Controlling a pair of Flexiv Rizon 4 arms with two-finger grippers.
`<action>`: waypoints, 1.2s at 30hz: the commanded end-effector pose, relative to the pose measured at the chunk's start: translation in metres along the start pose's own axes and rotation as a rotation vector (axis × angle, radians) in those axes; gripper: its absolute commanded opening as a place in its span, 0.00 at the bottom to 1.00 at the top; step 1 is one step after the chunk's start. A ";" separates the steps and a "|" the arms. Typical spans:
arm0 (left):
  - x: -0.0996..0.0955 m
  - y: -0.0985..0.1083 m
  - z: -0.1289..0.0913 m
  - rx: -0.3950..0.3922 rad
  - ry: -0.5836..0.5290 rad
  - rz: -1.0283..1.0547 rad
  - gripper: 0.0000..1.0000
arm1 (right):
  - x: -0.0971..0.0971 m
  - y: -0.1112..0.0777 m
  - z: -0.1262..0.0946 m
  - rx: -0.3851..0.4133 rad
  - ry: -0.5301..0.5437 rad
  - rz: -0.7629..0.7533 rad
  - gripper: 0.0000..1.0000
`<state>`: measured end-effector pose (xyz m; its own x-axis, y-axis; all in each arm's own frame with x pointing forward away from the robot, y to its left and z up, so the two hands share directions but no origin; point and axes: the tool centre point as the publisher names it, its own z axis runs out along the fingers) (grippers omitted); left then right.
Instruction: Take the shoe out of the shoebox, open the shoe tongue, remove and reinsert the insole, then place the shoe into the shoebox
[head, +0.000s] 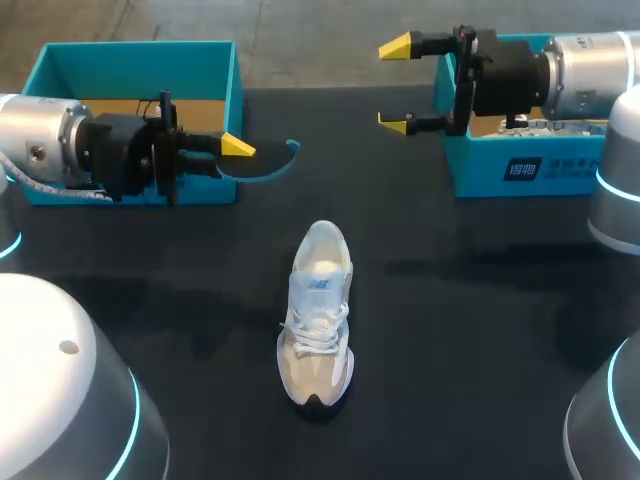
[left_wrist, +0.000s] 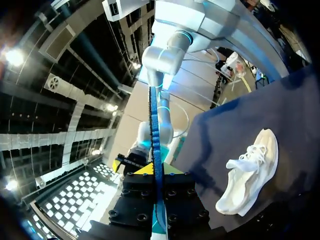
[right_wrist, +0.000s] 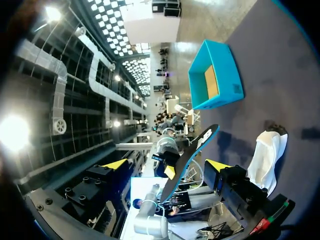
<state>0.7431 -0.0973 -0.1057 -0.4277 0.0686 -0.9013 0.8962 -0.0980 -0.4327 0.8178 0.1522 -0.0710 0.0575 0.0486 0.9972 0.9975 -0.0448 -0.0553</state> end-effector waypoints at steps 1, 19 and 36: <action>0.000 0.000 0.000 0.001 0.003 0.001 0.00 | 0.000 -0.001 0.001 -0.002 -0.002 0.000 1.00; -0.019 0.004 0.002 -0.055 -0.057 -0.559 0.00 | 0.000 -0.001 0.001 -0.002 -0.002 0.000 1.00; -0.014 0.008 -0.016 0.020 -0.096 -1.121 0.00 | 0.000 -0.001 0.001 -0.002 -0.002 0.000 1.00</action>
<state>0.7519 -0.0882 -0.0929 -0.9962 0.0383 -0.0777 0.0759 -0.0459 -0.9961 0.8178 0.1520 -0.0711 0.0573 0.0485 0.9972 0.9975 -0.0446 -0.0552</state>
